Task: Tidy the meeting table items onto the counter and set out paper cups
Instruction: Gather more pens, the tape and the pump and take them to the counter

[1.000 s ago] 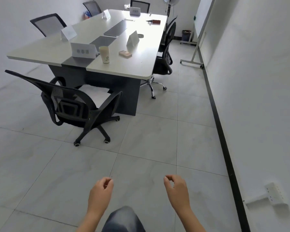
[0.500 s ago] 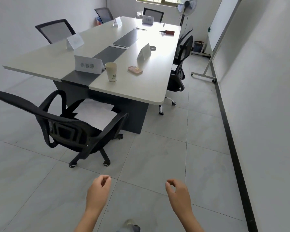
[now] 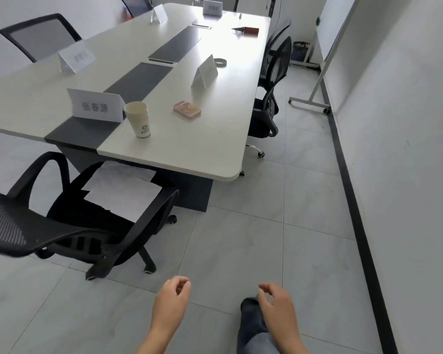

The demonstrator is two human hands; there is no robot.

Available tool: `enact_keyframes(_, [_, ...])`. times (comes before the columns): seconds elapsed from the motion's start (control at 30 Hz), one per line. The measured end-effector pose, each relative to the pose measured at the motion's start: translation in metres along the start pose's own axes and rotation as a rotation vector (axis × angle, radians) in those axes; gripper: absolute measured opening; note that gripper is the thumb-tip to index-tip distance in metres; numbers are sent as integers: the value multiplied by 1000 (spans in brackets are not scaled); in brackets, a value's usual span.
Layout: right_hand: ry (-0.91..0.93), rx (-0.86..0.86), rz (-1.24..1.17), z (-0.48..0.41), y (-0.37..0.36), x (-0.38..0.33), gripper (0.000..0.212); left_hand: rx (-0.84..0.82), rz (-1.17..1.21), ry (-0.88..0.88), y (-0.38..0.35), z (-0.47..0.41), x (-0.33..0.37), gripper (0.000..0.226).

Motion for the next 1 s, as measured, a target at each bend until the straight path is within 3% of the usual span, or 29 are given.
enact_keyframes(0.33, [166, 56, 16, -183, 115, -43, 16, 204, 78, -40, -81, -110, 126, 24])
enact_keyframes(0.43, [154, 46, -1, -222, 137, -41, 12, 214, 94, -87, -111, -132, 169, 28])
enact_keyframes(0.6, [61, -57, 4, -266, 141, -30, 23, 244, 72, -122, -135, -170, 204, 31])
enact_keyframes(0.7, [37, -55, 1, -307, 147, -34, 14, 299, 73, -100, -136, -204, 215, 36])
enact_keyframes(0.83, [55, -49, 28, -373, 155, -59, 13, 359, 69, -126, -139, -269, 239, 40])
enact_keyframes(1.0, [30, 5, 57, -455, 177, -98, 15, 295, 60, -210, -150, -366, 305, 39])
Point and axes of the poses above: each hand's wrist, its own z-axis away from the middle knuckle, its own y-axis out of the back of the hand, x = y × z, the point moved 3 cm from there along -z, towards the middle knuckle, and after that the axes turned 5 degrees about -y, right-handed, at the moved point
